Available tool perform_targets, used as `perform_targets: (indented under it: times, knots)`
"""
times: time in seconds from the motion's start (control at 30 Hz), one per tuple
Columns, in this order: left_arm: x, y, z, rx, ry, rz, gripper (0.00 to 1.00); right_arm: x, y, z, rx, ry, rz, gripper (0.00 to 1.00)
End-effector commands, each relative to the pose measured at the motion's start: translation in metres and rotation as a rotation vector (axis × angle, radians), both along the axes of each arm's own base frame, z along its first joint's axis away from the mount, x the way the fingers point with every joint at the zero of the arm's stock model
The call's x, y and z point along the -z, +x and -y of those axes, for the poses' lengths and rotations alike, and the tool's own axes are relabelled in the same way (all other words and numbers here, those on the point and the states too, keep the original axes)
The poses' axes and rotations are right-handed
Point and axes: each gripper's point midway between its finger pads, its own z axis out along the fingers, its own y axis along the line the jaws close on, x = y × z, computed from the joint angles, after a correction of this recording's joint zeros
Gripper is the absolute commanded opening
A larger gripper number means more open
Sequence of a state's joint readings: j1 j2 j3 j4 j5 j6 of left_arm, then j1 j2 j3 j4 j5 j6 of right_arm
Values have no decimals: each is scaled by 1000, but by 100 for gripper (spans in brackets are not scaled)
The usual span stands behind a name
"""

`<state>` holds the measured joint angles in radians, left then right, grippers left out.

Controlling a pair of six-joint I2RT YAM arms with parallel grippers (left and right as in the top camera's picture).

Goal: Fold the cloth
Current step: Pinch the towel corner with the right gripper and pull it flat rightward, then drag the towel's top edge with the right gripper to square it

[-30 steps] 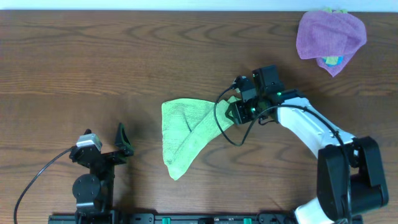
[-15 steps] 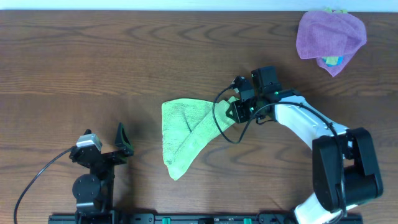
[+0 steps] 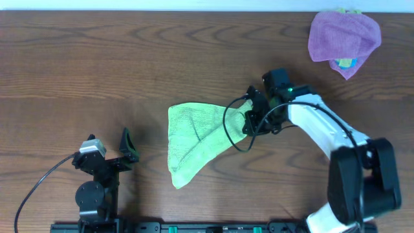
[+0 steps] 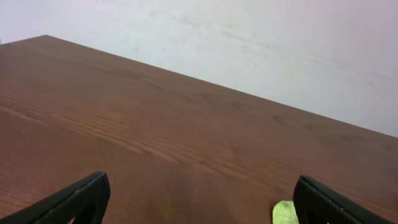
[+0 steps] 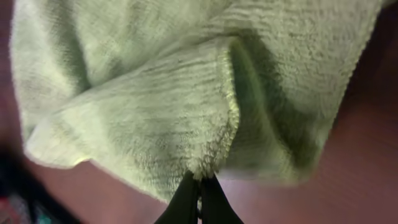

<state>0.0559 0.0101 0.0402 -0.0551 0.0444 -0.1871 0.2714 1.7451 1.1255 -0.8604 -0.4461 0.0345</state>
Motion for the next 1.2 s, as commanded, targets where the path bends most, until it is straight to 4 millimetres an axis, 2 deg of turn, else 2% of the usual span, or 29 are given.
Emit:
perform_targets:
  times: [0.0,0.17,0.2,0.23,0.27,0.3,0.4,0.47,0.53,0.57,0.6,0.67,0.7,0.8,0.87,1.0,1.07,1.17]
  knots:
    - [20,0,-2,-11,-4,-48,95,-29,2,10,16,-40,38,1]
    - [20,0,-2,-11,-4,-48,95,-32,-48,34,37,-164,-167,2]
    - [20,0,-2,-11,-4,-48,95,-33,-61,37,32,-181,-226,5]
    - [21,0,-2,-11,-4,-48,95,-35,-71,40,28,-193,-266,26]
    - [21,0,-2,-11,-4,-48,95,-36,-77,41,20,-200,-289,57]
    - [20,0,-2,-11,-4,-48,95,-38,-81,42,13,-204,-306,74]
    - [20,0,-2,-11,-4,-48,95,-38,-82,43,13,-207,-310,95]
    - [20,0,-1,-11,-4,-48,95,-35,-72,41,16,-200,-266,95]
    - [21,0,-2,-11,-4,-48,95,-32,-54,36,20,-178,-189,84]
    - [21,0,-2,-11,-4,-48,95,-30,-41,33,23,-164,-131,68]
    - [20,0,-2,-11,-4,-48,95,-29,-27,29,26,-150,-73,33]
    - [21,0,-2,-11,-4,-48,95,-29,-6,21,23,-123,20,6]
    - [20,0,-2,-11,-4,-48,95,-29,5,16,17,-110,65,2]
    - [21,0,-2,-11,-4,-48,95,-24,27,12,20,-116,146,1]
    - [20,0,-2,-11,-4,-48,95,-18,35,11,21,-121,163,1]
    - [21,0,-2,-11,-4,-48,95,6,42,2,-6,-129,154,1]
    - [20,0,-1,-11,-4,-48,95,25,43,-2,-38,-199,156,1]
    - [20,0,-1,-11,-4,-48,96,31,47,-4,-63,-262,196,1]
